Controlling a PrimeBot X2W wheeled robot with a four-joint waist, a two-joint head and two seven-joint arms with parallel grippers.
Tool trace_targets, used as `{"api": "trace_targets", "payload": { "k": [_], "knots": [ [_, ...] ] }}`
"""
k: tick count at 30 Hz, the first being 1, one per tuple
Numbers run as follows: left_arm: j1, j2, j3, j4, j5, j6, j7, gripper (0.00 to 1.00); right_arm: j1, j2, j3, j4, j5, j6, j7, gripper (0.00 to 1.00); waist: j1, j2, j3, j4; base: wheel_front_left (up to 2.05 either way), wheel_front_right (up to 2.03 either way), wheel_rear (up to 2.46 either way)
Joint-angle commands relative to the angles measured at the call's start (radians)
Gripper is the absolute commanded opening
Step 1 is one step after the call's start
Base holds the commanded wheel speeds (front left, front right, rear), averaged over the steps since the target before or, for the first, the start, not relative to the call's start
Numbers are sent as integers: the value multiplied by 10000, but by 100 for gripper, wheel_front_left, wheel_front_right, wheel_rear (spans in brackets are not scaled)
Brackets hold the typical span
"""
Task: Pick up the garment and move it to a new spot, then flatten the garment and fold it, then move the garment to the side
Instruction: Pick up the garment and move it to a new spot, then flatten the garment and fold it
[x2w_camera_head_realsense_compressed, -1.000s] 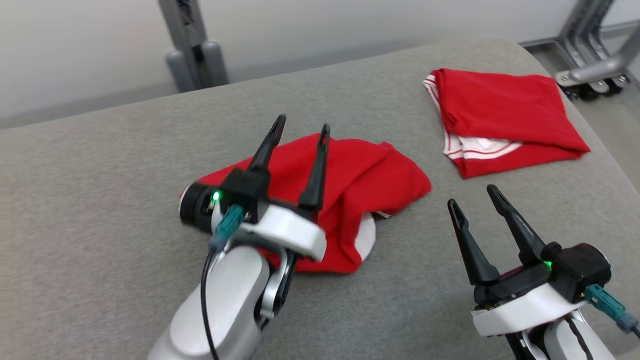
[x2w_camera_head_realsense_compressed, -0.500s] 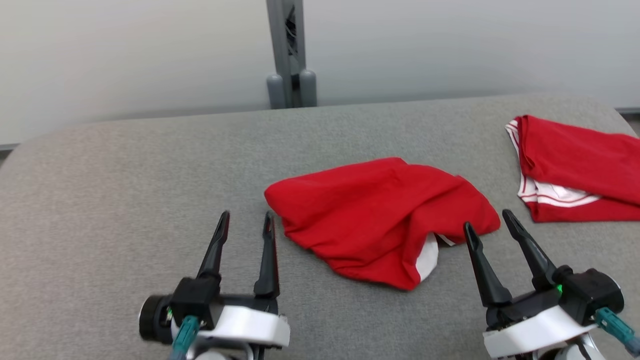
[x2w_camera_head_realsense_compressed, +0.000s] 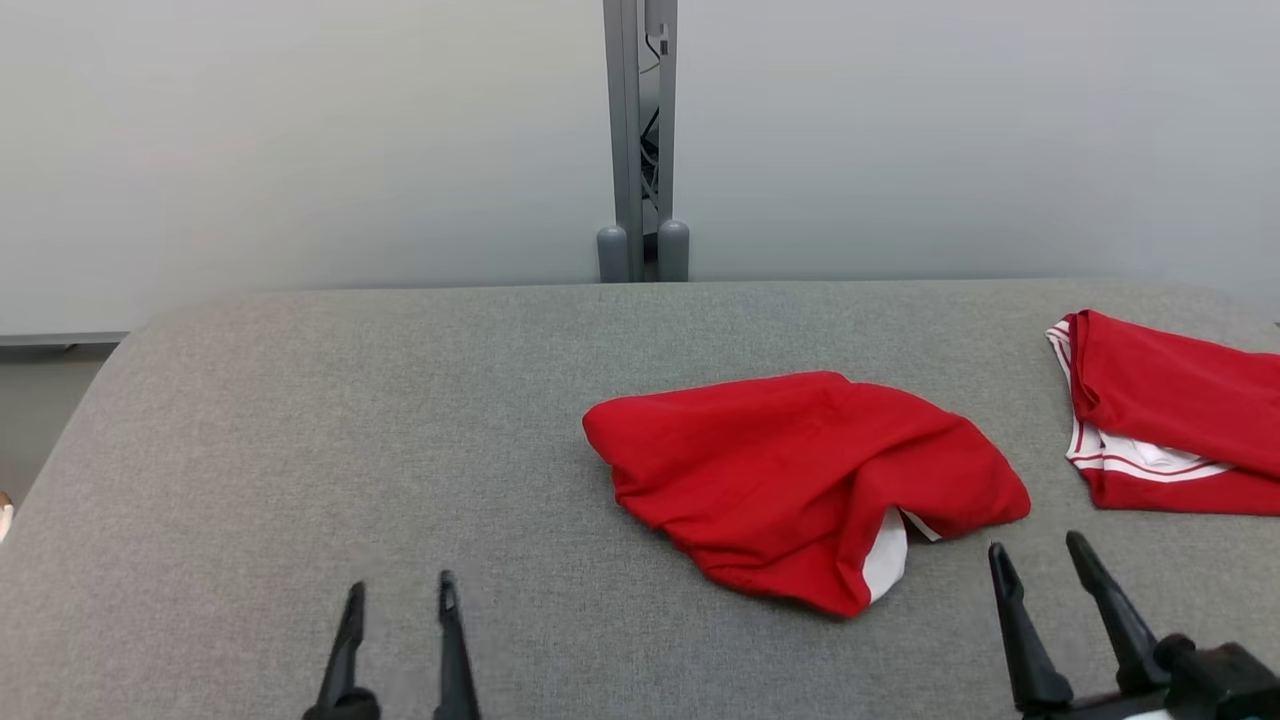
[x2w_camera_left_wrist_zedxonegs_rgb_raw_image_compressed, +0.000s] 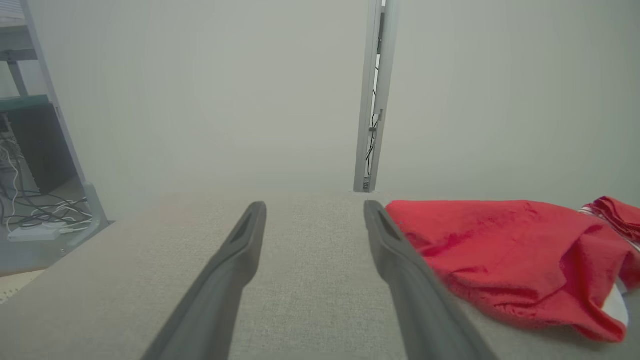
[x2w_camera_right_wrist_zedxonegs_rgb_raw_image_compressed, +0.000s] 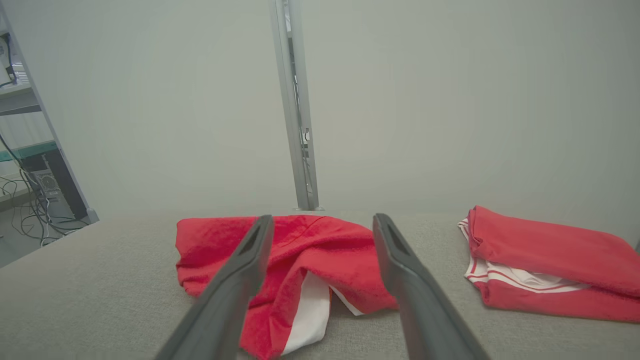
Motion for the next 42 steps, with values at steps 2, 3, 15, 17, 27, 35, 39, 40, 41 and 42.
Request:
{"api": "trace_targets", "payload": {
  "k": [2, 3, 15, 17, 27, 35, 39, 40, 41, 42],
  "knots": [
    [371, 39, 347, -114, -126, 131, -39, 100, 293, 65, -59, 79, -41, -3, 1, 100, 0, -1, -106, -50, 0, 0, 0],
    [503, 38, 441, -154, -101, 105, -39, 100, 366, 96, -121, 102, -61, -3, 1, 100, 0, -1, -137, -60, 0, 0, 0],
    [871, 37, 620, -62, -37, -333, -40, 100, 361, 273, -78, 148, -155, -3, 1, 100, 0, -1, -251, -160, 0, 0, 0],
    [882, 39, 554, -24, -59, -351, -40, 100, 335, 261, -64, 184, -121, -1, 1, 100, 0, -1, -251, -212, 0, 0, 0],
    [148, 37, -227, 1047, 366, -1506, -40, 100, 227, 172, 132, 159, -49, -3, 1, 100, 0, -1, -107, -635, 0, 0, 0],
    [-1621, 39, -1853, 2833, -963, -2608, -40, 100, -80, -110, 152, 125, 14, -3, 1, 100, 0, -1, 290, -1250, 0, 0, 0],
    [-2435, 45, -2720, 3629, -978, -2846, -40, 100, -210, -202, 205, 86, 72, -1, 1, 100, 0, -1, 457, -1491, 0, 0, 0],
    [-2692, 42, -2999, 3928, -922, -2908, -40, 100, -241, -228, 214, 70, 89, -1, 1, 100, 0, -1, 518, -1566, 0, 0, 0],
    [-2959, 42, -3272, 4261, -798, -2948, -40, 100, -263, -259, 235, 96, 100, -3, 1, 100, 0, -1, 585, -1644, 0, 0, 0],
    [-3238, 48, -3535, 4675, -642, -2907, -40, 100, -290, -282, 282, 140, 99, -3, 1, 100, 0, -1, 662, -1722, 0, 0, 0]
  ]
}}
